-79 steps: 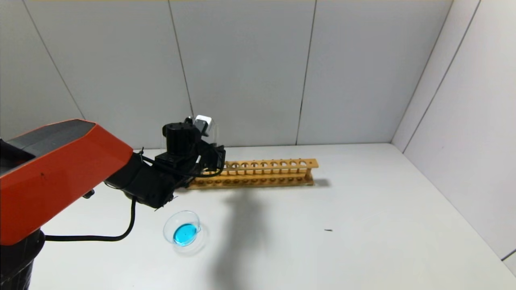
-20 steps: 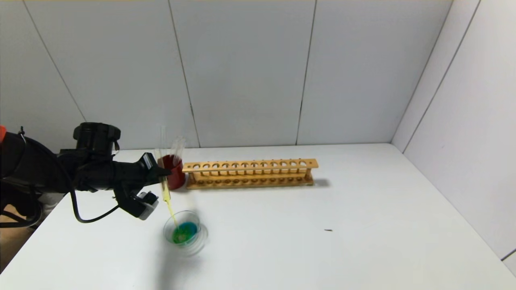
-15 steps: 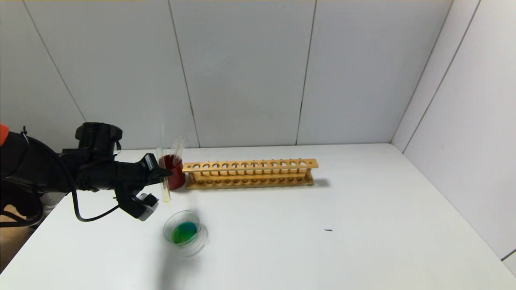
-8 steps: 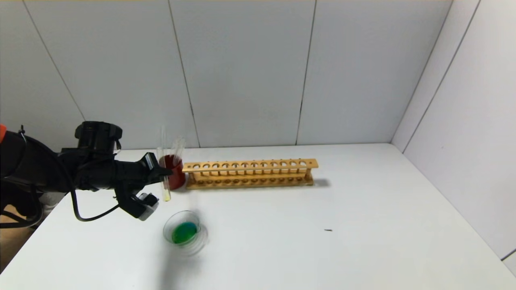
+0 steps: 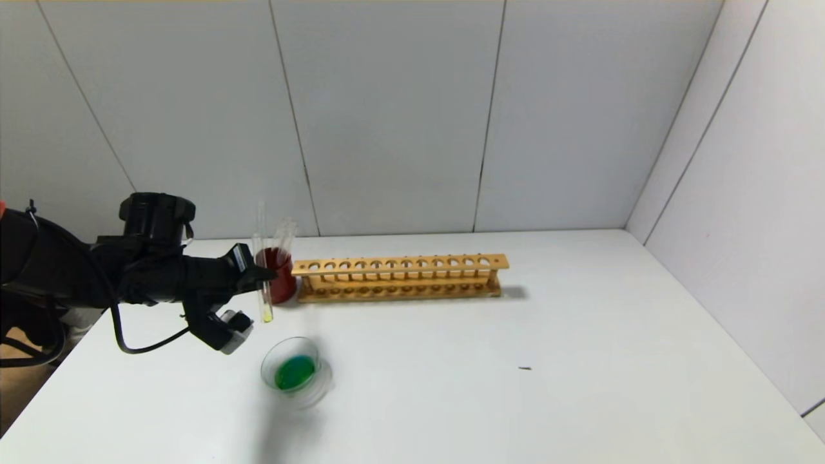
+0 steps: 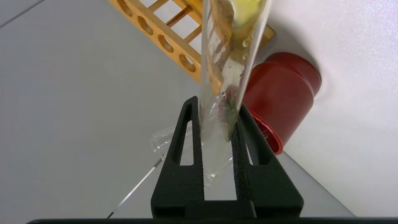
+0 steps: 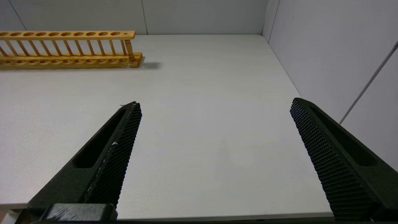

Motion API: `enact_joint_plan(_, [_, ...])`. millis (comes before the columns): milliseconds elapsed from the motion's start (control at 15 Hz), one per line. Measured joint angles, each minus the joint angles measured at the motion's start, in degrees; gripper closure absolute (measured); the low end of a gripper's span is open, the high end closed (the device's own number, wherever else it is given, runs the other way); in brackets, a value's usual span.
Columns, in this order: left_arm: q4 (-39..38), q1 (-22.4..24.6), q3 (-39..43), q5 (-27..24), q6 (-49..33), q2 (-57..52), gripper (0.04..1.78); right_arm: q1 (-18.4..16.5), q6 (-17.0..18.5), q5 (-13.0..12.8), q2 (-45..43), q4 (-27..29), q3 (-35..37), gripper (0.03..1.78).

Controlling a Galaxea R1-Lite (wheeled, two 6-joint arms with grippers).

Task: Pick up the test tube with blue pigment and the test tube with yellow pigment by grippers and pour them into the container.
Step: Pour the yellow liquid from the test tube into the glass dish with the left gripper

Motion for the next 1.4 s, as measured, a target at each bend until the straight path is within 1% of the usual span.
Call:
enact_joint_plan(200, [-0.06, 0.00, 0.00, -0.02, 2.32, -0.45, 1.51, -0.02, 0.00, 0.00, 0.00, 0.00, 0.00, 0.06])
enact_joint_plan(733, [-0.24, -0.82, 0.22, 0.00, 2.62, -0.96, 1.51, 0.00, -0.02, 0.00, 0.00, 0.00, 0.00, 0.06])
enact_joint_plan(1067, [-0.68, -1.45, 0.35, -0.52, 7.95, -2.21, 1.51, -0.05, 0.00, 0.00, 0.00, 0.00, 0.00, 0.06])
enact_joint_plan(1400, [-0.69, -1.54, 0.74, -0.39, 10.05, -3.47, 1.51, -0.02, 0.00, 0.00, 0.00, 0.00, 0.00, 0.06])
